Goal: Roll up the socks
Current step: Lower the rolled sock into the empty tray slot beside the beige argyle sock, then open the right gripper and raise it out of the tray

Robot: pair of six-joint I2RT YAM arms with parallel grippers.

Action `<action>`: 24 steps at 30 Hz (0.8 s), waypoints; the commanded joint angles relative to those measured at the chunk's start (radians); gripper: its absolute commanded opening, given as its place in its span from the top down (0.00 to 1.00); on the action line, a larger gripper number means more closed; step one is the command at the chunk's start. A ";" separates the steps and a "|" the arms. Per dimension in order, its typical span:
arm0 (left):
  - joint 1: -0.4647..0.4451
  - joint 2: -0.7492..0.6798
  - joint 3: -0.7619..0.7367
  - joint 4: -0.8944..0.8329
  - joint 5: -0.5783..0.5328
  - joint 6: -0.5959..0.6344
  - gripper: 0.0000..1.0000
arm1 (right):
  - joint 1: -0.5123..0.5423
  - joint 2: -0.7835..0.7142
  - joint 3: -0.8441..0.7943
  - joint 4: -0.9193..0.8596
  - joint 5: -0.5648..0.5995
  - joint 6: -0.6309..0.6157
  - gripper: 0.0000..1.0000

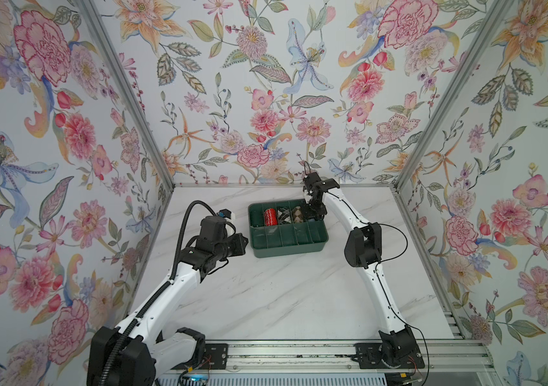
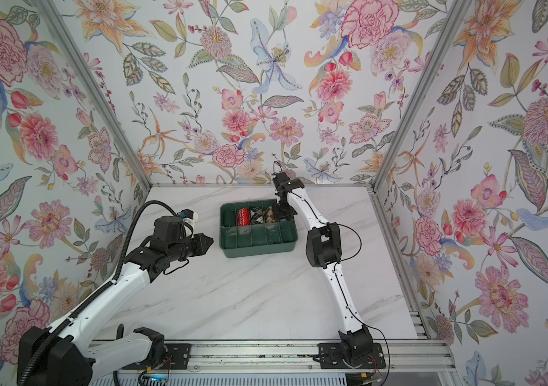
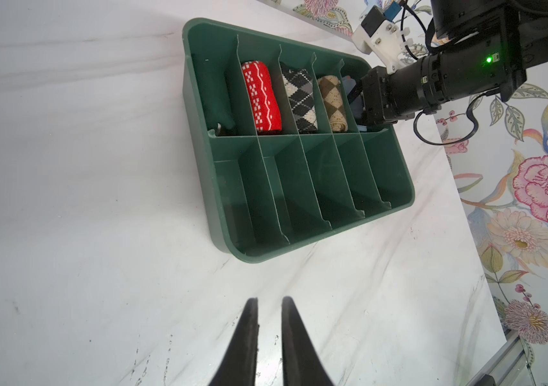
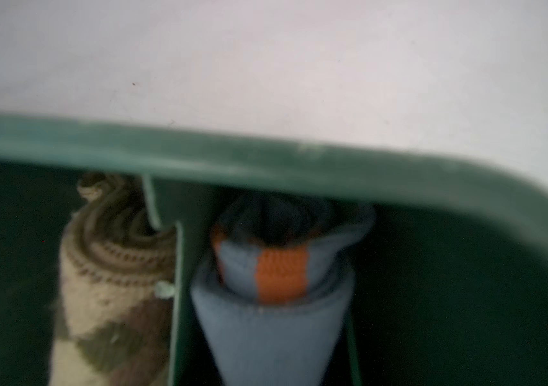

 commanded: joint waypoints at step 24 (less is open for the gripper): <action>0.011 -0.155 -0.122 -0.014 -0.081 -0.028 0.77 | -0.008 -0.073 0.001 0.016 0.114 0.009 0.55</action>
